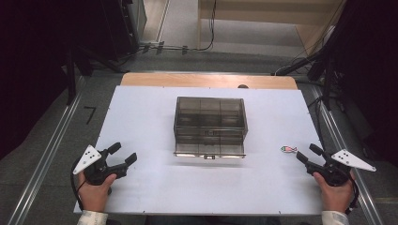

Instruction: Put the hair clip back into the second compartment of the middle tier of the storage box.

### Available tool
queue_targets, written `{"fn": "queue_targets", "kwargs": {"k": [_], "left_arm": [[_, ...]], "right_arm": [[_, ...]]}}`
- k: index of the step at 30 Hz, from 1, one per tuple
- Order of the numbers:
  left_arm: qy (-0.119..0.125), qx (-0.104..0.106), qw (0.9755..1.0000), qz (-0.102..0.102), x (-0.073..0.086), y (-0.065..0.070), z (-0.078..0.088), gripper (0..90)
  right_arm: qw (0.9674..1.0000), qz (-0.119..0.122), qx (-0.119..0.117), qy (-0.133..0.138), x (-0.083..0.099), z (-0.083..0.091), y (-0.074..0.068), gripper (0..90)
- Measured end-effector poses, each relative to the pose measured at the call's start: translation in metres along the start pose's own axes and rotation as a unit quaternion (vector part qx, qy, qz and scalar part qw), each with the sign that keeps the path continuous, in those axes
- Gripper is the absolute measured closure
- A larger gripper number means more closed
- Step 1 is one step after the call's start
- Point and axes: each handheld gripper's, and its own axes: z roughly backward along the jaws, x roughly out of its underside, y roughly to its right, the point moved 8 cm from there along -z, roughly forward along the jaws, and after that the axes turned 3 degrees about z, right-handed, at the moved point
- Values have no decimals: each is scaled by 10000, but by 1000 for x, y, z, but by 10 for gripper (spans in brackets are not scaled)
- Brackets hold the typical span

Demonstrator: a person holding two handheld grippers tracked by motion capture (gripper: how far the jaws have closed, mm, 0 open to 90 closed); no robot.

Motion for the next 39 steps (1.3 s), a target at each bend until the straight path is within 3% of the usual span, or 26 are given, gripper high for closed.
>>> {"fn": "queue_targets", "kwargs": {"k": [32,39], "left_arm": [[69,-33,10000,12,-1,-1,2,169],[52,-35,10000,8,-1,-1,2,170]], "right_arm": [[10000,10,-4,-16,0,0,0,308],[9999,76,6,-140,1,-3,-1,315]]}}
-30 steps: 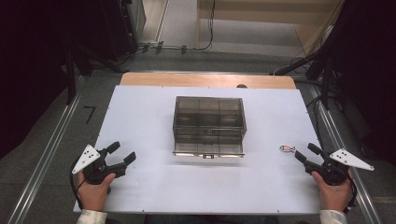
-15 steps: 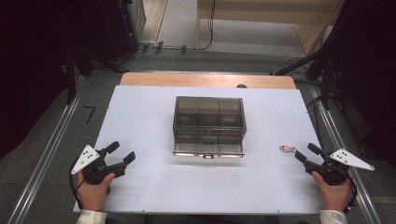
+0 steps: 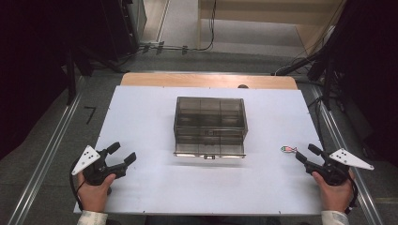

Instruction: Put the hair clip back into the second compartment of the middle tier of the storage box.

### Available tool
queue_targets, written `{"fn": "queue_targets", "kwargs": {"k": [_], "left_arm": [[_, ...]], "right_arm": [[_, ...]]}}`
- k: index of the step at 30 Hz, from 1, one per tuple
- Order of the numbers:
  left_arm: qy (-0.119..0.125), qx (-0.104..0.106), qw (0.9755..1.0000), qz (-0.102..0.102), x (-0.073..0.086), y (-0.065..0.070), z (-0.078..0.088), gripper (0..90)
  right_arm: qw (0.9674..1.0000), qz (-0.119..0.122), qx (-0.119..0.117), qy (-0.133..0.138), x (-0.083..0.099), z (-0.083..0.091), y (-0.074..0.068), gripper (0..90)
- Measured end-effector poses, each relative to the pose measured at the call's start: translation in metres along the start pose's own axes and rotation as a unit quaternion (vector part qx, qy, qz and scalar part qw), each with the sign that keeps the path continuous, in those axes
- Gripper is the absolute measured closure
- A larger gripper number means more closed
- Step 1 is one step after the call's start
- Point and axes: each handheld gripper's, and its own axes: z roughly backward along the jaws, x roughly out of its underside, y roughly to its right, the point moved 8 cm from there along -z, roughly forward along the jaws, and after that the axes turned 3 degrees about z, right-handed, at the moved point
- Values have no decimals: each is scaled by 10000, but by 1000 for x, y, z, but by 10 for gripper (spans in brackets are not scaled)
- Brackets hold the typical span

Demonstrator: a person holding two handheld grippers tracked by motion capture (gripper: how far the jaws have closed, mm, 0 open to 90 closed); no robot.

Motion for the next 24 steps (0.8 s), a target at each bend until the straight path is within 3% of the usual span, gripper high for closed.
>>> {"fn": "queue_targets", "kwargs": {"k": [24], "left_arm": [[24,0,10000,24,0,0,0,169]], "right_arm": [[9997,118,162,-169,-2,-9,1,325]]}}
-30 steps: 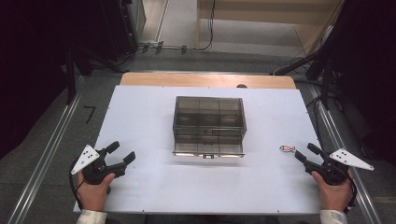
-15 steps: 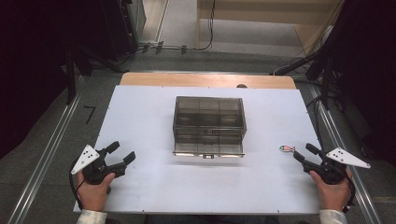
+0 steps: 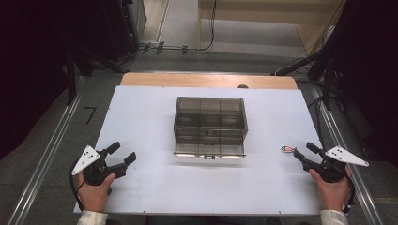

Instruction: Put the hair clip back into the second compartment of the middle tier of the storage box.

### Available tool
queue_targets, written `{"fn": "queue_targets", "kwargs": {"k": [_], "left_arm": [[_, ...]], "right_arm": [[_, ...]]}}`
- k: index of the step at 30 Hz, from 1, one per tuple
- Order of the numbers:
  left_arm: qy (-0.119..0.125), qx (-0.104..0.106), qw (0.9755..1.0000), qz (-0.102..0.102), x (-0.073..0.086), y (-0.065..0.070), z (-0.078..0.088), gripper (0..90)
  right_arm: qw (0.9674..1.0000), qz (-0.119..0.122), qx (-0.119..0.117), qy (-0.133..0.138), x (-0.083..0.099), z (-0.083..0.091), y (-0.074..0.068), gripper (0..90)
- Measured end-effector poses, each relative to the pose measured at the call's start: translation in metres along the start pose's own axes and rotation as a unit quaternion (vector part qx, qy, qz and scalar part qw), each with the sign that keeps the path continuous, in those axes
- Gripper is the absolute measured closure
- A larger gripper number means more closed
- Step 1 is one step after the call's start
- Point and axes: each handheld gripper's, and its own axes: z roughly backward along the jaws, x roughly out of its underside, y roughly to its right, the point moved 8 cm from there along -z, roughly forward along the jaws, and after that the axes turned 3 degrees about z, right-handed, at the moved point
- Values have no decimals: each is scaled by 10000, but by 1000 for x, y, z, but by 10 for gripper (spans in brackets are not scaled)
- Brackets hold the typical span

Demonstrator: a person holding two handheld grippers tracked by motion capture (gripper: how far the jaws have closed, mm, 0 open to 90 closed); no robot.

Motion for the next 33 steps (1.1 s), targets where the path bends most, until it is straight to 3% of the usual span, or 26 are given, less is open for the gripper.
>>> {"fn": "queue_targets", "kwargs": {"k": [22,33], "left_arm": [[13,-5,10000,2,0,0,0,170],[15,-6,10000,5,0,0,0,170]], "right_arm": [[9978,494,-241,-377,-4,-21,-12,384],[9927,979,-237,-664,-2,-29,-13,484]]}}
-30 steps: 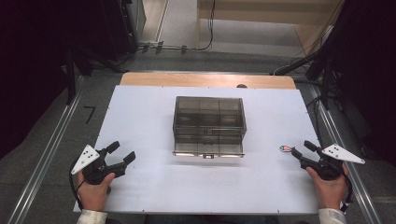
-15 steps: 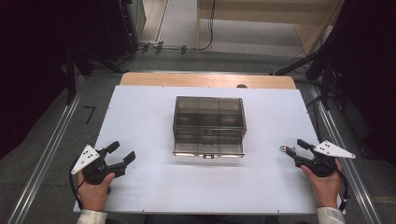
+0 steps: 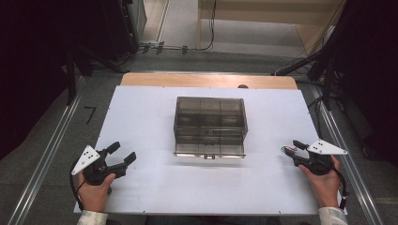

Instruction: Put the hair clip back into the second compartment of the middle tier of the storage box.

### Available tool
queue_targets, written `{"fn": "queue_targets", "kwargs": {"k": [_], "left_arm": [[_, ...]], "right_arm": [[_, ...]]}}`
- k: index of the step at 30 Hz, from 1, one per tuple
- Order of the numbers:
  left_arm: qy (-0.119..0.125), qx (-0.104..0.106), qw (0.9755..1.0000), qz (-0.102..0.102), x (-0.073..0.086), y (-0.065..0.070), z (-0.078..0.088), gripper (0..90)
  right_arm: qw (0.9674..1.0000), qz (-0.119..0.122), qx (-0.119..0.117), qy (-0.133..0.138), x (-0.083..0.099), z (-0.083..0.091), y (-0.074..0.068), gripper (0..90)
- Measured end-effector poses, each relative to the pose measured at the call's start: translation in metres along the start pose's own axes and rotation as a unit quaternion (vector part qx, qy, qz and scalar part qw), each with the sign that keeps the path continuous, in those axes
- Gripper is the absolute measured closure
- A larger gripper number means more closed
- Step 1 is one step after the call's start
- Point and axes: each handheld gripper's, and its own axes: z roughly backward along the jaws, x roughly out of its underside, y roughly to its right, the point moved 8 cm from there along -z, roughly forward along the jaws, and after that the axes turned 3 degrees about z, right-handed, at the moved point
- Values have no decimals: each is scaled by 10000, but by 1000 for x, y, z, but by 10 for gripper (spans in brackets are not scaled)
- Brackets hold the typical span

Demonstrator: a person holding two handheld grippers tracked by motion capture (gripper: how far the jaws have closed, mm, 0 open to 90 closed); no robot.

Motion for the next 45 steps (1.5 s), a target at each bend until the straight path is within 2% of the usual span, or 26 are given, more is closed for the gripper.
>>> {"fn": "queue_targets", "kwargs": {"k": [6,7,12,13,14,21,23,26,36,43,45], "left_arm": [[5,-3,10000,-2,0,0,0,169],[10,-5,10000,4,0,0,0,170],[11,-14,10000,6,0,-1,1,170],[13,-16,10000,12,0,-1,1,170],[8,-21,10000,13,0,-1,1,170],[13,-32,10000,8,0,-1,1,170],[23,-37,10000,18,0,-1,2,170],[24,-42,10000,13,0,-1,2,170],[35,-46,10000,14,0,-1,2,170],[48,-45,10000,25,-1,-1,2,170],[57,-44,10000,33,-1,-1,2,170]], "right_arm": [[9998,126,-22,-127,1,-2,-1,512],[9991,294,20,-302,2,-4,-1,528],[9978,416,-37,-512,4,-9,-4,550],[9964,557,-66,-638,5,-12,-6,558],[9960,598,-66,-654,6,-12,-6,559],[9959,571,-48,-704,6,-14,-3,586],[9960,589,-53,-665,5,-14,-1,641],[9960,607,-83,-647,5,-14,-1,657],[9955,654,-115,-675,5,-15,0,645],[9964,502,-205,-651,5,-16,2,692],[9968,452,-246,-604,3,-17,4,738]]}}
